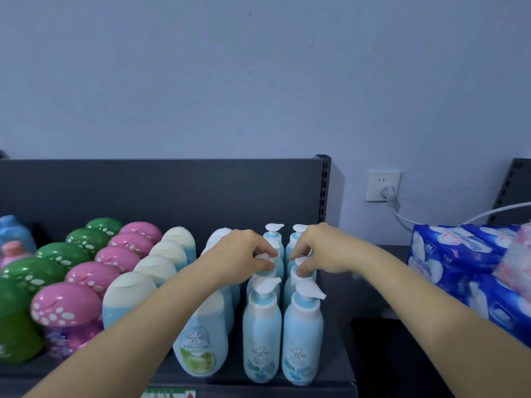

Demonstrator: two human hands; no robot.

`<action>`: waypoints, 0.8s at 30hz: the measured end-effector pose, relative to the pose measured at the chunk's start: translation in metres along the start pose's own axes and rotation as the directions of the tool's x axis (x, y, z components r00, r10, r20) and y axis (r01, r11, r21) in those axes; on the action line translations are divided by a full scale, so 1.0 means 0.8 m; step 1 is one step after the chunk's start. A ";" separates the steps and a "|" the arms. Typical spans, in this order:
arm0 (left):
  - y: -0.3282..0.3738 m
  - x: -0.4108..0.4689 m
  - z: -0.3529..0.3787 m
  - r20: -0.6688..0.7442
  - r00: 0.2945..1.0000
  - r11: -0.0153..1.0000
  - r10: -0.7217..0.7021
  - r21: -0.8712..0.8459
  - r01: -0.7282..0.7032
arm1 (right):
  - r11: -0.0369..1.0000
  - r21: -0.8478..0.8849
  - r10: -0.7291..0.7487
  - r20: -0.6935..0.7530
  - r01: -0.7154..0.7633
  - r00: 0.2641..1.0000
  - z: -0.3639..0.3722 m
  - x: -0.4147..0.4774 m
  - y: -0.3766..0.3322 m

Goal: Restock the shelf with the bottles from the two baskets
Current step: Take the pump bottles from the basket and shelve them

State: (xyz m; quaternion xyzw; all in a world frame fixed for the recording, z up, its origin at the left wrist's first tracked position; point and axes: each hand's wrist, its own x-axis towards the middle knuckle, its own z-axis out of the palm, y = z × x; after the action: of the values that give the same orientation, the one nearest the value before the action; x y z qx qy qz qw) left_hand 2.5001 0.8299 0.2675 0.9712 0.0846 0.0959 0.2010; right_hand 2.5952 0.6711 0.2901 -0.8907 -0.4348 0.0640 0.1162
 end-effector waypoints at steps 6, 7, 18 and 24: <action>-0.004 -0.001 0.005 -0.013 1.000 0.999 0.005 -0.045 -0.005 | 0.999 0.033 -0.031 0.008 0.030 0.999 0.003 0.003 0.007; -0.003 -0.001 0.005 -0.011 1.000 0.998 0.007 -0.060 -0.008 | 0.999 0.042 -0.032 0.005 0.032 0.999 0.004 0.003 0.010; 0.002 -0.069 0.021 -0.382 0.917 0.940 0.115 -0.256 -0.224 | 0.579 0.780 0.225 -0.434 0.239 0.872 0.097 -0.105 0.034; -0.007 -0.113 0.101 -0.483 0.873 0.883 0.063 -0.381 -0.274 | 0.576 0.811 0.280 -0.314 0.103 0.907 0.192 -0.098 0.027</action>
State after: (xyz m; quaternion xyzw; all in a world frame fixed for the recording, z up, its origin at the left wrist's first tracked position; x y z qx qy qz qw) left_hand 2.4300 0.7862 0.1788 0.8542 0.0186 0.3557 0.3787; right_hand 2.5303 0.6198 0.1372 -0.7510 -0.2758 0.0735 0.5954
